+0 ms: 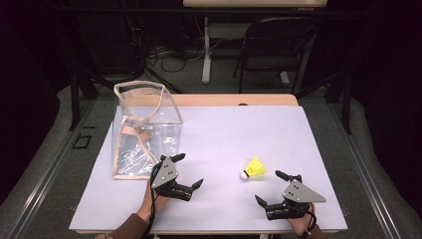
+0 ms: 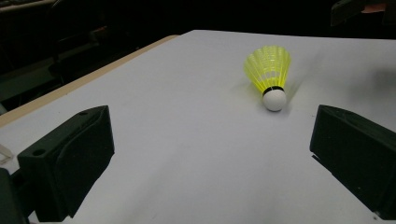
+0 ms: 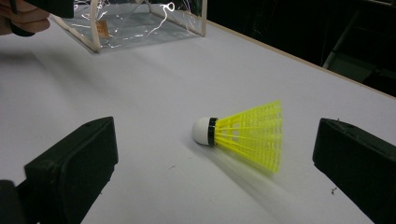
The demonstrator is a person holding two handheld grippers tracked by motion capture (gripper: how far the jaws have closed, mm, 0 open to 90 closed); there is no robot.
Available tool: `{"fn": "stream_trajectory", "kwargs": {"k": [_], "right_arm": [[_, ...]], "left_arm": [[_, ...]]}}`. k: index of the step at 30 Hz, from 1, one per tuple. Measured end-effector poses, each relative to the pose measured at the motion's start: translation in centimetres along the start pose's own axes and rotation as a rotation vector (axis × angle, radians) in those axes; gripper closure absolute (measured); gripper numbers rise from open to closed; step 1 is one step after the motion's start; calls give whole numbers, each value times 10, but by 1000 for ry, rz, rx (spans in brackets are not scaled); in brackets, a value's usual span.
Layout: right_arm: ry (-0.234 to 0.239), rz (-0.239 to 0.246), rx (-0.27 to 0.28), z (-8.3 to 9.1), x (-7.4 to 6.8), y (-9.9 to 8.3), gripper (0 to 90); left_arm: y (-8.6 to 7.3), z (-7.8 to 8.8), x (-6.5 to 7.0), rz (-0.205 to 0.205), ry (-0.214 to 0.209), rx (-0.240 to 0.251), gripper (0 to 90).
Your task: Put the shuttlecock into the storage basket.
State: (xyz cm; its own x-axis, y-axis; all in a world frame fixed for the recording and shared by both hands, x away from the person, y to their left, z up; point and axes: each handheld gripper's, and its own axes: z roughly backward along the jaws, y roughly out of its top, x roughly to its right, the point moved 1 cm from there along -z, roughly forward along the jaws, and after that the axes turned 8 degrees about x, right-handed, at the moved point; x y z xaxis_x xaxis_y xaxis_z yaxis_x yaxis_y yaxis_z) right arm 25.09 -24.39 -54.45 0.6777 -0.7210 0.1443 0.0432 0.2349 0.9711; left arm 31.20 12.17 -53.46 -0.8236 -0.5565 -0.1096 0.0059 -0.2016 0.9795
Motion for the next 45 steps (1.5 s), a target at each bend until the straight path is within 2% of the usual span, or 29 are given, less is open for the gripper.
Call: {"fn": "stream_trajectory", "kwargs": {"k": [12, 30, 45], "right_arm": [[-2, 2, -2, 0, 0, 0, 0], [-4, 1, -6, -1, 1, -1, 0], [-6, -3, -9, -1, 1, -1, 0]], "left_arm": [[5, -13, 2, -1, -23, 0, 0], [13, -37, 6, 5, -47, -34, 0], [16, -61, 15, 21, -54, -98, 0]]}}
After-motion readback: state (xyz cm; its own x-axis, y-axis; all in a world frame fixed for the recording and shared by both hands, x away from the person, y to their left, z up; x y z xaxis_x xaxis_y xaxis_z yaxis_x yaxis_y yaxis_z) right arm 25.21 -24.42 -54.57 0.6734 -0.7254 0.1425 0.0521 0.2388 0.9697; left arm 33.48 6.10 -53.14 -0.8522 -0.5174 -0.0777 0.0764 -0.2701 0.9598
